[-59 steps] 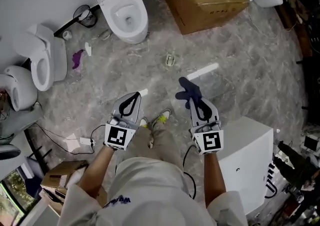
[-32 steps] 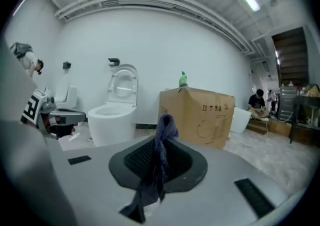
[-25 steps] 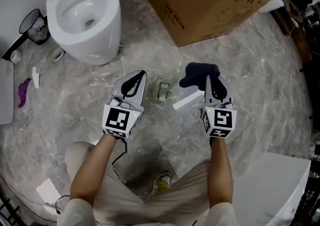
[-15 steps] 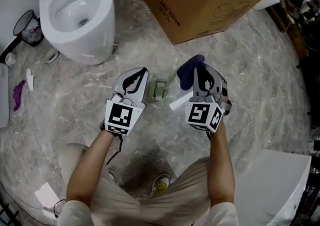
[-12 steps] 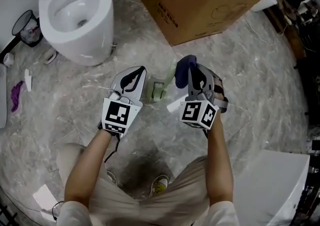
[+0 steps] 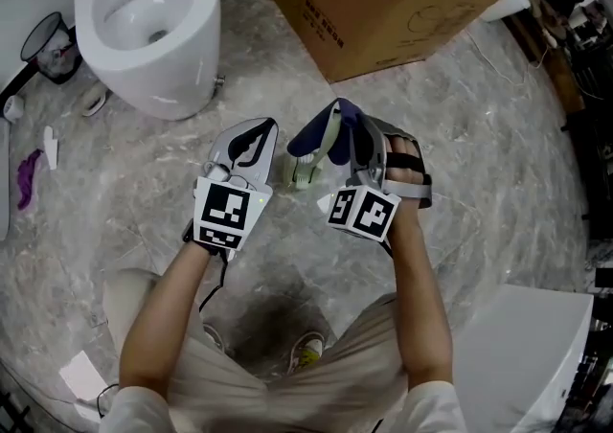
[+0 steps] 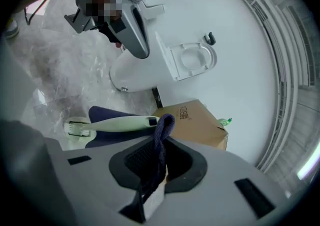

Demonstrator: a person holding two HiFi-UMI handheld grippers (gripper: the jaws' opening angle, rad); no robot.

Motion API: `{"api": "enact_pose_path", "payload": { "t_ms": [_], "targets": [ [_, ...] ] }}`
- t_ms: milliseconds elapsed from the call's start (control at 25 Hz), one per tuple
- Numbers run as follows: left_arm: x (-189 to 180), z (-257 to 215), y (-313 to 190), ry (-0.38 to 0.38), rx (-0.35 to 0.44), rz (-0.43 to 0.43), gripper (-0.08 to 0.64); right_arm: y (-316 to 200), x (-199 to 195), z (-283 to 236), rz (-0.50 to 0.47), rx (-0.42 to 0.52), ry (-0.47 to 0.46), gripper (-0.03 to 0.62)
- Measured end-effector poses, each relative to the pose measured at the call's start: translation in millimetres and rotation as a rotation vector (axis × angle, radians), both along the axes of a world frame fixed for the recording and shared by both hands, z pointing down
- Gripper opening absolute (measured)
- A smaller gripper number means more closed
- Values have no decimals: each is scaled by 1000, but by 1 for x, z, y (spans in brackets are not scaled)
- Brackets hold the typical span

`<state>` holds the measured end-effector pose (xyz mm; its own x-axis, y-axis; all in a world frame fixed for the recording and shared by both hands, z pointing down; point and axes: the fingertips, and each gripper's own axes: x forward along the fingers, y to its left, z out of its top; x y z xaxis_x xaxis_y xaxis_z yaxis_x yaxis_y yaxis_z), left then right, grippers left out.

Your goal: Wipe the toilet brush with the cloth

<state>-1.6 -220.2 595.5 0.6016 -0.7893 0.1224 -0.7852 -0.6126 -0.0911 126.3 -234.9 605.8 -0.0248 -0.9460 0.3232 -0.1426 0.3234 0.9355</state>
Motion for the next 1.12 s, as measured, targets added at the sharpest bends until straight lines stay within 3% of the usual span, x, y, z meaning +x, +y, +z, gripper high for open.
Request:
{"api": "enact_pose_path", "payload": {
  "t_ms": [520,680,760,880,1120],
  "targets": [
    [8,10,3,2,-27,48,2,16,-11,59,-5,-154,106,48],
    [5,13,1,3,-31,43,2,35,-2,92,27,-344,144,48],
    [1,14,-1,8,-37,32,2,54,1,102,50,-506,47,48],
    [-3,11,-3,23,-38,23,2,76,-12,90,34,-670,-271,46],
    [0,12,0,19,-40,30,2,61,-23,32,-53,-569,-632,46]
  ]
}}
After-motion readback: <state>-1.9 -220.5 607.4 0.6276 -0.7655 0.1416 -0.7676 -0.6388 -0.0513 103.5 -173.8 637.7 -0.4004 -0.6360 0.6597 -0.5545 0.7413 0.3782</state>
